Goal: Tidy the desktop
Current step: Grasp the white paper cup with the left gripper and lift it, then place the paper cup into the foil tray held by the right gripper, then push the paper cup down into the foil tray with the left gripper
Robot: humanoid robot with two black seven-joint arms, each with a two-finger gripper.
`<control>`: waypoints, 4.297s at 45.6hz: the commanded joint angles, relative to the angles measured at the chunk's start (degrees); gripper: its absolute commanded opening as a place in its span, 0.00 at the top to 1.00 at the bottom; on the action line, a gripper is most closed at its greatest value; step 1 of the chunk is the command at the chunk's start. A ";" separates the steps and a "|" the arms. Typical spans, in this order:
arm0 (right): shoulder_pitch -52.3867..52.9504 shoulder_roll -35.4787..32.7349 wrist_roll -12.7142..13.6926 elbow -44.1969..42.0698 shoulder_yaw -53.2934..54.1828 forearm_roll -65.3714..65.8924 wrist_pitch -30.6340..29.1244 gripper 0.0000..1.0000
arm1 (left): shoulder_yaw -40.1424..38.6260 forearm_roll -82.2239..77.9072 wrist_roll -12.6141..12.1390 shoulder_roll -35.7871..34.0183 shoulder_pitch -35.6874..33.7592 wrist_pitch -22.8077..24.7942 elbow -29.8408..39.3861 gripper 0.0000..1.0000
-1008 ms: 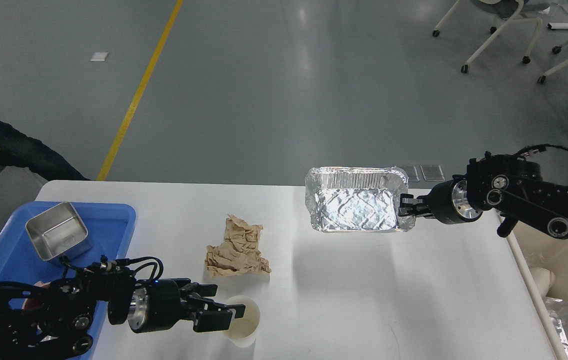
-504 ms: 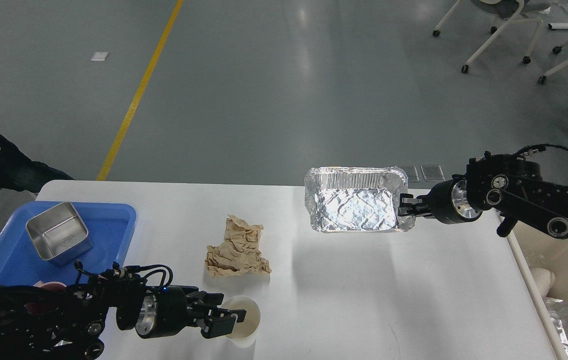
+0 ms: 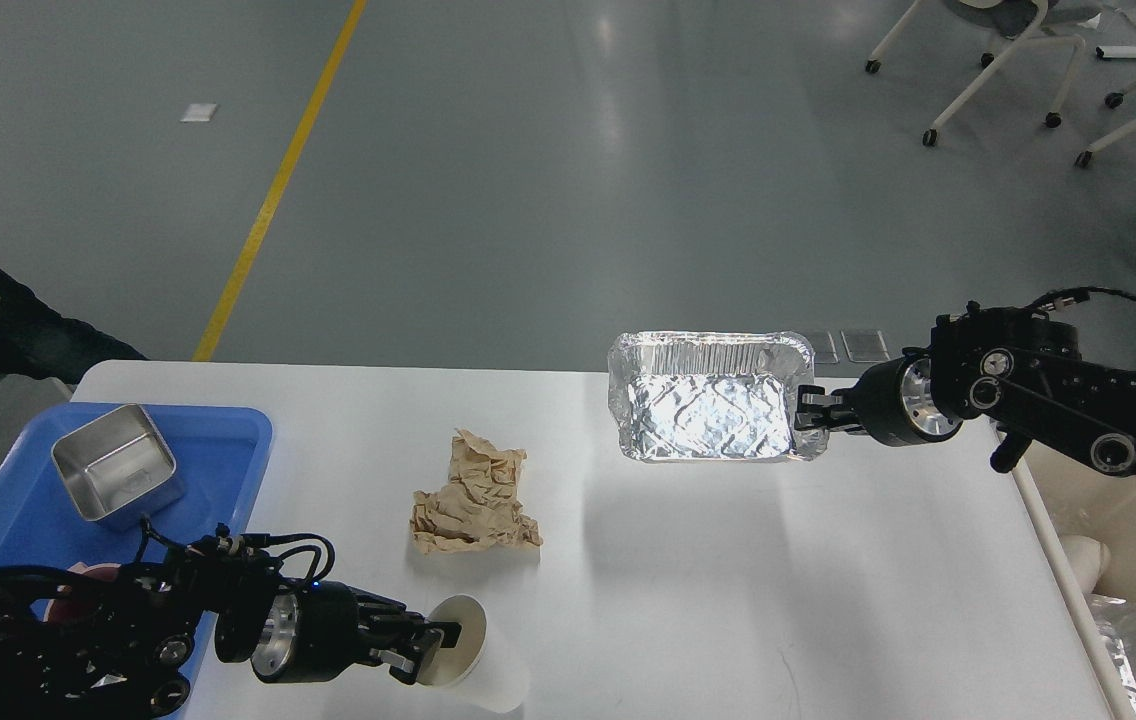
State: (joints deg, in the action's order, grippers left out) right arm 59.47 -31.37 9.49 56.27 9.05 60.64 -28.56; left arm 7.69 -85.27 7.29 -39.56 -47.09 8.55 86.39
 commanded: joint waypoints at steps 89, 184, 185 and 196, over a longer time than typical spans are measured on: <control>0.65 2.11 -0.26 1.65 0.97 -0.44 -0.35 1.00 | -21.40 -11.06 -5.45 38.41 -27.61 23.44 -36.47 0.98; 0.30 2.99 -0.26 1.56 0.97 -0.44 -0.44 1.00 | -14.02 -6.49 -5.54 47.99 -24.98 14.39 -50.62 0.03; 0.30 3.07 -0.26 1.56 0.97 -0.44 -0.44 1.00 | -14.10 -6.40 -5.54 47.99 -24.98 14.39 -50.62 0.03; 0.30 3.07 -0.26 1.56 0.97 -0.44 -0.44 1.00 | -14.10 -5.70 -5.36 48.43 -24.98 14.21 -50.62 0.03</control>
State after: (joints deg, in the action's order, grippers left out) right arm 59.77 -28.34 9.23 57.83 10.00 60.20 -29.00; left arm -6.41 -91.16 1.76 8.54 -72.07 22.82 35.77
